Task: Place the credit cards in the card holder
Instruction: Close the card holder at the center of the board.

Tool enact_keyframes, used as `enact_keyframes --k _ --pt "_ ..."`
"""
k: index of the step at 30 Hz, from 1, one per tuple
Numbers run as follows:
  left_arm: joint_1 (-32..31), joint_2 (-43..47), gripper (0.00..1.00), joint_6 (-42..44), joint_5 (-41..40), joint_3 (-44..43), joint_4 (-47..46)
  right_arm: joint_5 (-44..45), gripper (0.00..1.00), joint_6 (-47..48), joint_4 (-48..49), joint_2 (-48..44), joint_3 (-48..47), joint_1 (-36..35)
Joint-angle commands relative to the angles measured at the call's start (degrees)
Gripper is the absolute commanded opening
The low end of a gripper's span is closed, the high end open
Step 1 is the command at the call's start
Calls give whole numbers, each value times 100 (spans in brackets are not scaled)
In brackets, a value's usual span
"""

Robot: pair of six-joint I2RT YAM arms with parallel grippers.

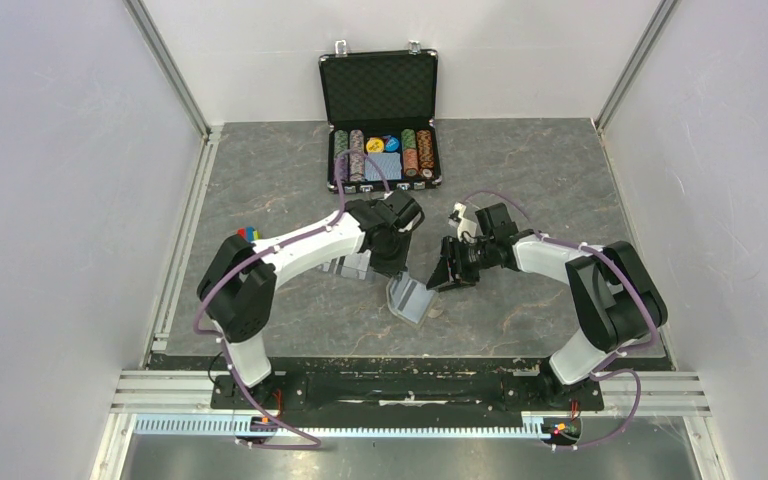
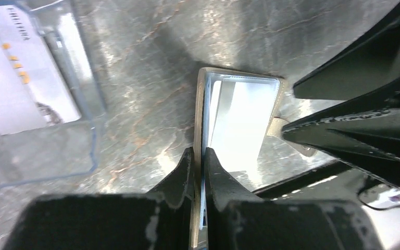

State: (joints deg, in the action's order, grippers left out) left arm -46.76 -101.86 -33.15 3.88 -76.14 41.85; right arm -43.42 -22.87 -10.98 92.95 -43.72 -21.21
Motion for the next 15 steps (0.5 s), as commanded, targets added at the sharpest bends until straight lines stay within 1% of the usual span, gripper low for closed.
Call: enact_keyframes --k 1,3,6,10,15 --pt "-312 -266 13 618 -925 -685 849 123 50 87 63 -115 -207 16" --pt "-492 -426 20 666 -1039 -903 962 140 51 91 48 -118 -198 28" --pt "-673 -535 33 642 -974 -1093 986 141 52 91 50 -128 -189 55" --pt "-790 -495 49 477 -507 -974 664 119 53 98 50 -128 -206 107" --pt "-786 -426 50 105 432 -545 -63 106 53 187 27 -142 -326 124"
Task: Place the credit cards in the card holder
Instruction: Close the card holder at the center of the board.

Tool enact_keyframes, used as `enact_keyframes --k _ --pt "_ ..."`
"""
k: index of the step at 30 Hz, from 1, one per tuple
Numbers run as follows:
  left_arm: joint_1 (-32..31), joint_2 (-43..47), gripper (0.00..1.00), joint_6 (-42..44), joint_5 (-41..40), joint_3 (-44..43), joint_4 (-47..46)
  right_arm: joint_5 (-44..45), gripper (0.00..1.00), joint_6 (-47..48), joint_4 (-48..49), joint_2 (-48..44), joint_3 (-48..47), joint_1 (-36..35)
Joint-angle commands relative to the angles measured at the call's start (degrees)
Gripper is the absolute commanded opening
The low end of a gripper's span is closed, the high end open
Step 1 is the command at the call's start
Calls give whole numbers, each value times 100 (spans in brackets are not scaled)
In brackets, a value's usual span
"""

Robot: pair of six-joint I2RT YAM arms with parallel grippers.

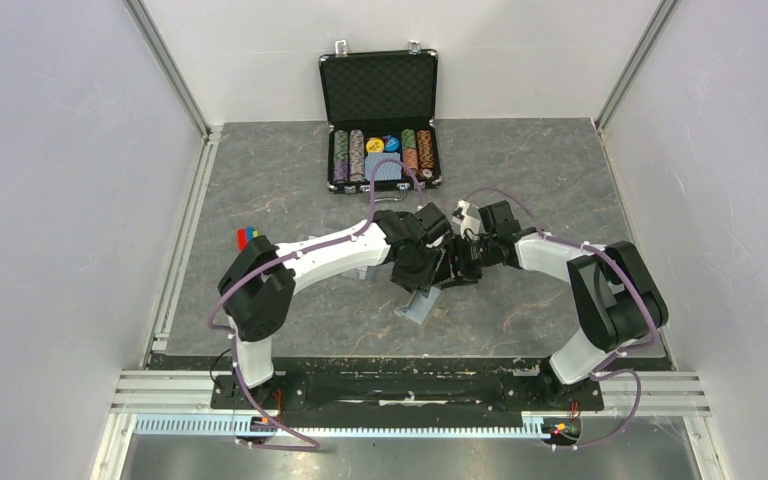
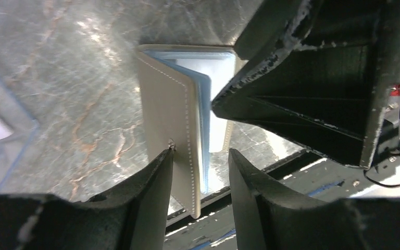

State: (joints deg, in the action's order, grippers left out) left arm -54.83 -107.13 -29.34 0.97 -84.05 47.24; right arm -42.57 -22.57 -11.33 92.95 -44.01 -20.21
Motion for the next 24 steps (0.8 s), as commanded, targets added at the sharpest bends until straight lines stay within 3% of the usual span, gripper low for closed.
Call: enact_keyframes --k 1,15,21,24 --pt "17 112 50 -304 906 313 -726 13 52 173 53 -145 -326 25" --pt "16 57 52 -561 1709 1011 -1541 507 46 740 -561 -591 -607 330" --pt "16 -121 28 -382 1674 1031 -1444 -481 29 381 267 -438 -384 294" --pt "22 -174 23 -277 1539 1040 -1315 -812 20 194 584 -159 -308 138"
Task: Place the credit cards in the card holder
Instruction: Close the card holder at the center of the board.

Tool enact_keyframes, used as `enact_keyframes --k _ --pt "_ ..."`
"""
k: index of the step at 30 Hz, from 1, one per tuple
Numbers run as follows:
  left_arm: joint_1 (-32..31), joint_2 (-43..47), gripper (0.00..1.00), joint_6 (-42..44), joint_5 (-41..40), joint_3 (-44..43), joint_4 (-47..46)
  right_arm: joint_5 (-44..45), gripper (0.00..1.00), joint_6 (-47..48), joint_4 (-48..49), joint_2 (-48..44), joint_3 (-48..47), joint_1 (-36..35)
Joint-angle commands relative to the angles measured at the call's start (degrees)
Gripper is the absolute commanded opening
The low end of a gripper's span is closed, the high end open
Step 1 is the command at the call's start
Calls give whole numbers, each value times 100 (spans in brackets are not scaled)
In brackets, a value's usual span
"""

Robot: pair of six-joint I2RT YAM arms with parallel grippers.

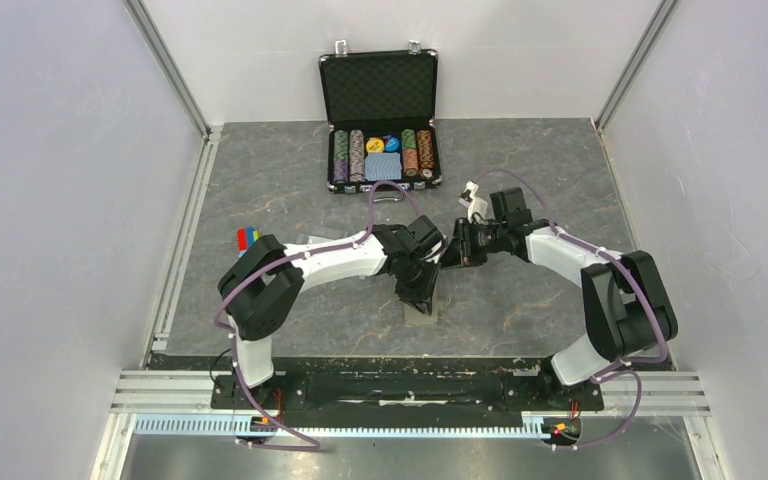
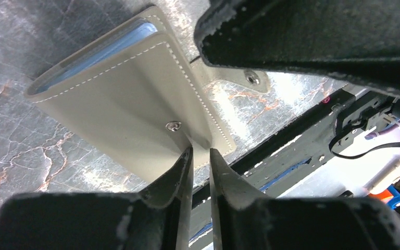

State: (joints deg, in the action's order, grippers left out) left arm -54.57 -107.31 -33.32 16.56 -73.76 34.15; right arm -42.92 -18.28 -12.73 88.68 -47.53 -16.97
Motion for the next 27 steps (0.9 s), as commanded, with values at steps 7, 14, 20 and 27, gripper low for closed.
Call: enact_keyframes --k 7,14,20,27 --pt "-9 -188 21 292 -266 36 215 -612 11 -279 805 868 -1 -504" --pt "-10 12 29 247 -308 107 202 -128 8 67 436 1074 132 -500" --pt "-72 335 30 140 10 278 -173 200 7 141 379 1157 405 -500" --pt "-318 204 18 92 -72 659 -202 795 5 120 46 1226 385 -491"
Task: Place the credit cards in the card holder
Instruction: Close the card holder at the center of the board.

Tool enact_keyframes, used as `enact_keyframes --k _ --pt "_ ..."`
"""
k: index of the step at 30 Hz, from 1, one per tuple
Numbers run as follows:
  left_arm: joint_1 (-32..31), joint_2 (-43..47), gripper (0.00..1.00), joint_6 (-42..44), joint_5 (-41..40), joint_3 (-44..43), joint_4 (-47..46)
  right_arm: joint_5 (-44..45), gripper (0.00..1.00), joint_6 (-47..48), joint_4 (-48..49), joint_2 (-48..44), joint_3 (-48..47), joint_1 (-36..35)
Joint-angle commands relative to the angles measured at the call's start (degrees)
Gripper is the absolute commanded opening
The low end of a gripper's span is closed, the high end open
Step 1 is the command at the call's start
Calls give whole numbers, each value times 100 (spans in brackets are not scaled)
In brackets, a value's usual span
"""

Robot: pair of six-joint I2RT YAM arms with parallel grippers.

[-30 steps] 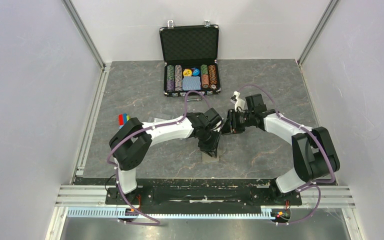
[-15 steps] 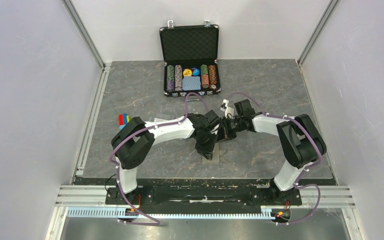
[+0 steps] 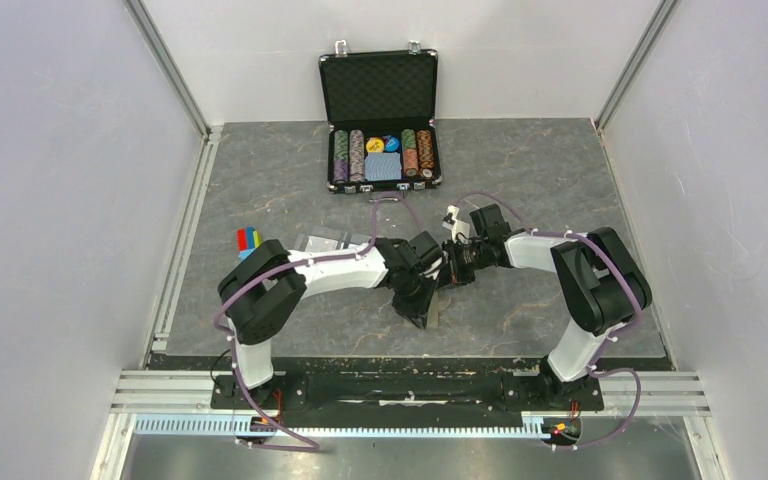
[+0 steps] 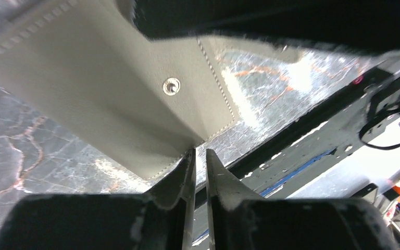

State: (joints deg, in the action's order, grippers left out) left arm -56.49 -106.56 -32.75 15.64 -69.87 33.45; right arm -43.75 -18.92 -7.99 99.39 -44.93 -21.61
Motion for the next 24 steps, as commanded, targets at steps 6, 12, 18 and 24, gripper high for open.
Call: enact_keyframes --k 6,12,18,24 --pt "-65 -106 10 49 -759 300 379 893 3 -64 -471 -140 273 38" --pt "504 -305 5 29 -649 211 67 595 3 -179 -578 -347 366 86" --pt "822 -803 8 396 -531 -645 410 444 3 -186 -590 -400 307 95" --pt "815 -441 26 515 -421 -853 583 528 3 -97 -586 -223 177 95"
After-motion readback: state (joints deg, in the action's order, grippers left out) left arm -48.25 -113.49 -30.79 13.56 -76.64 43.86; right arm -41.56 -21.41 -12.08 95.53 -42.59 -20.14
